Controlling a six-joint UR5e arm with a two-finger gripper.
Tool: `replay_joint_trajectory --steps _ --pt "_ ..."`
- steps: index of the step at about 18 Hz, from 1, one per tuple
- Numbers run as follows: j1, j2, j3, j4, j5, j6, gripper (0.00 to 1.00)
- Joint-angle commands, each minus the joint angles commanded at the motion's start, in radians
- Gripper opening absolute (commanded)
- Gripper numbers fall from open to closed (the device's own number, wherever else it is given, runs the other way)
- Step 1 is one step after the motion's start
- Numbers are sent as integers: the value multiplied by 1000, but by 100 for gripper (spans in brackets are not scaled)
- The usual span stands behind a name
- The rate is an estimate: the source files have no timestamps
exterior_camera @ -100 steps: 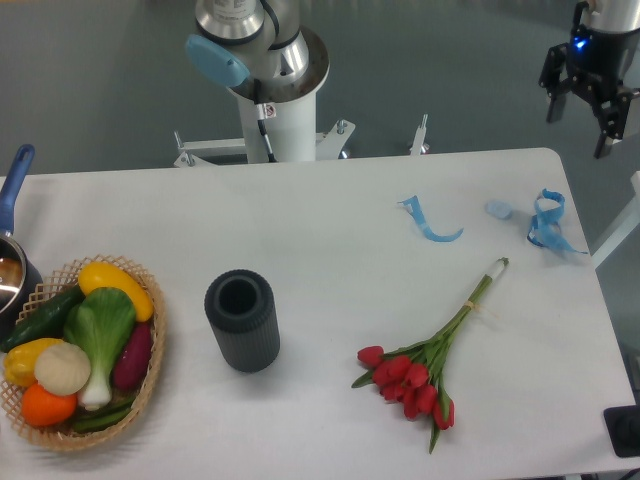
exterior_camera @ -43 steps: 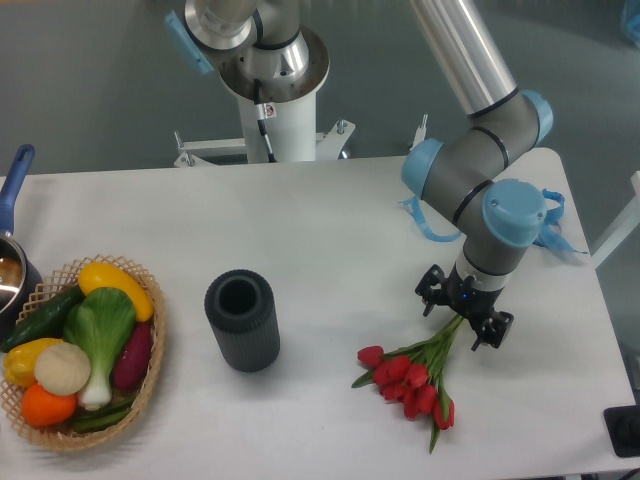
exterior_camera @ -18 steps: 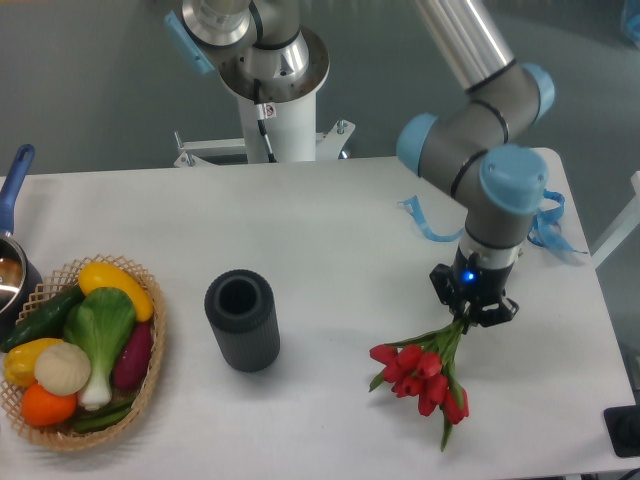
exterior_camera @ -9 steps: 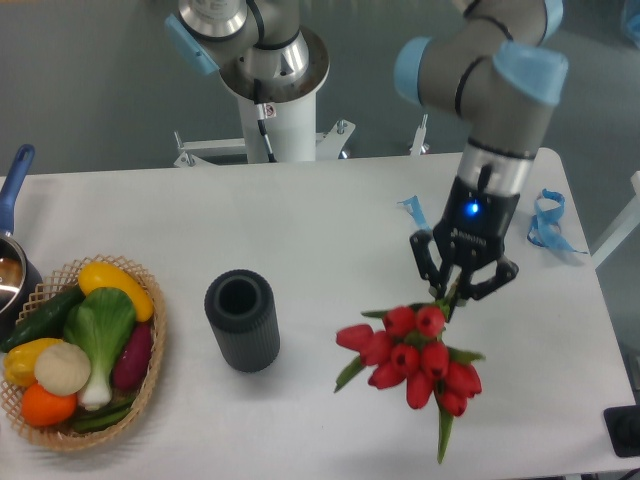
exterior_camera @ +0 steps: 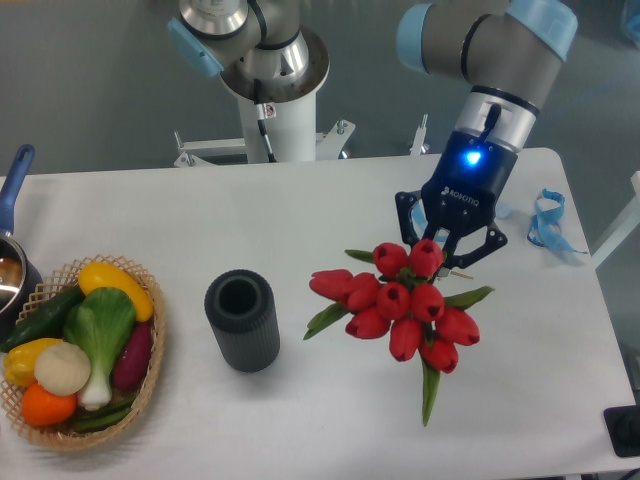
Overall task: Pick up the flowers from the table
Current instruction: 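Lift the red tulip bouquet up off the table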
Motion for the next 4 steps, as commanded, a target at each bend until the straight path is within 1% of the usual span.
replay_joint_trajectory --steps 4 --pt "14 12 -14 0 -5 0 6"
